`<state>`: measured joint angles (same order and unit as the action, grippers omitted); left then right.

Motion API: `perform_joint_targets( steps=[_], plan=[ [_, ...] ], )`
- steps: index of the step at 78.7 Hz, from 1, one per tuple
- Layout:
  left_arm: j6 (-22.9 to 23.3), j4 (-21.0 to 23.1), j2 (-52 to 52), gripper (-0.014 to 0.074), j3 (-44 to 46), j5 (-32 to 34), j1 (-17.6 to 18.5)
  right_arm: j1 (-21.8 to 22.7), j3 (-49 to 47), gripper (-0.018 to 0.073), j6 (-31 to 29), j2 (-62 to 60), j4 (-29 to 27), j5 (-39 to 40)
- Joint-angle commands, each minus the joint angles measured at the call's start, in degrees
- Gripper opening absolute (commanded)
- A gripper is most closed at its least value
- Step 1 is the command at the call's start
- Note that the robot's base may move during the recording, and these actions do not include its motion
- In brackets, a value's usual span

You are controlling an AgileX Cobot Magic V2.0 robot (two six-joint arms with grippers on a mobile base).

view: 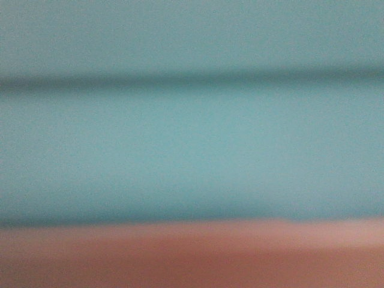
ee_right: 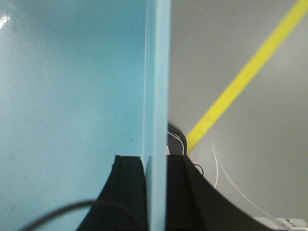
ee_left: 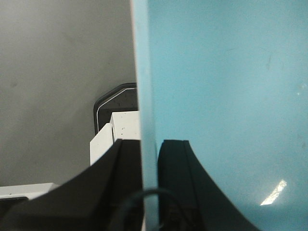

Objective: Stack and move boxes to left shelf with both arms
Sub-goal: 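Hold the stacked bins with both grippers while the base drives to the shelf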

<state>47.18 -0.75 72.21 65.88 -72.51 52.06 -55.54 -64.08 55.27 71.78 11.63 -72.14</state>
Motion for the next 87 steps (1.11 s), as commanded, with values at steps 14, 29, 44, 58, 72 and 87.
perform_joint_targets(
  steps=[14, 29, 44, 58, 72, 87],
  plan=[
    [-0.4, 4.9, -1.9, -0.0004, 2.3, -2.4, 0.7, -0.3, -2.2, 0.0067, -0.3, -1.7, -1.0, -0.4],
    [-0.4, 6.9, -1.9, -0.0004, 2.3, -2.4, 0.7, -0.3, -2.2, 0.0067, -0.3, -1.7, -1.0, -0.5],
    [-0.4, 7.4, -1.6, -0.0004, 2.3, -2.3, 0.7, -0.3, -2.2, 0.0067, -0.3, -1.7, -1.1, -0.6],
    [-0.4, 7.8, -1.5, -0.0004, 2.3, -2.3, 0.7, -0.3, -2.2, 0.0067, -0.3, -1.7, -1.0, -0.8],
    [-0.4, 8.6, -1.5, -0.0004, 2.3, -2.3, 0.7, -0.3, -2.2, 0.0067, -0.3, -1.7, -1.0, -0.9],
    [-0.4, 9.8, -1.5, -0.0004, 2.3, -2.2, 0.7, -0.3, -2.2, 0.0067, -0.3, -1.7, -1.0, -1.0]
  ],
)
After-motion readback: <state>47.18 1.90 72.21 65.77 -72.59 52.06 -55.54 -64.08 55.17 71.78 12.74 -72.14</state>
